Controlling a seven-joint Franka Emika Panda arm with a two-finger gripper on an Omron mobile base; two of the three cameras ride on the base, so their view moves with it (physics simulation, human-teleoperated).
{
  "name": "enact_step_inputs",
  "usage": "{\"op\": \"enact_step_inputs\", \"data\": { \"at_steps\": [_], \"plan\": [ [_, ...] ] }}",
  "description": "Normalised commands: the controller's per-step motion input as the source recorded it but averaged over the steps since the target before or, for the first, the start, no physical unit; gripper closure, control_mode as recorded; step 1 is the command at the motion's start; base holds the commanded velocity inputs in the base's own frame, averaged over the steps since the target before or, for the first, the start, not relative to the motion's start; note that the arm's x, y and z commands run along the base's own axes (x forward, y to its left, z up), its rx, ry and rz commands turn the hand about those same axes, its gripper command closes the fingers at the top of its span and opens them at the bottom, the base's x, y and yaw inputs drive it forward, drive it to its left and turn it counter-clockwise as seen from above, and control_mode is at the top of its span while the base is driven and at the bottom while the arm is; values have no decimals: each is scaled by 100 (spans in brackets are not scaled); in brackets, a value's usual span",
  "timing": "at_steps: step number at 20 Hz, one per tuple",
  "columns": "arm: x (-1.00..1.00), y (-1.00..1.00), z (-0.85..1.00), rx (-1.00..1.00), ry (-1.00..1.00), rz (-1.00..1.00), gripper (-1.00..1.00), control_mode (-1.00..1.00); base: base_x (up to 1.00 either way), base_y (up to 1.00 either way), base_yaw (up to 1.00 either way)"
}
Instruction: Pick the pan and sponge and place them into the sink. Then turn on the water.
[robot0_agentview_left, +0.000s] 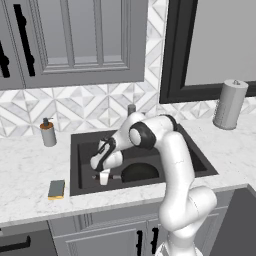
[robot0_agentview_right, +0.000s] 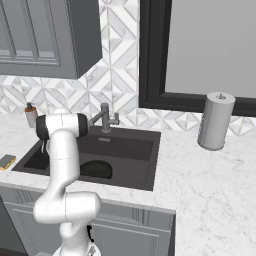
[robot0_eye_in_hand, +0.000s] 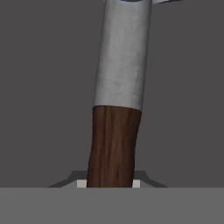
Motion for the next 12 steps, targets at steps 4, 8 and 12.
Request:
{"op": "enact_step_inputs", "data": {
  "at_steps": [4, 8, 12],
  "plan": [
    [7, 28, -28, 0, 0, -9, 100, -100, 0, 0, 0],
    [7, 24, -29, -1, 0, -9, 100, -100, 0, 0, 0],
    [0, 16, -11, -11, 0, -3, -100, -100, 0, 0, 0]
  ]
}}
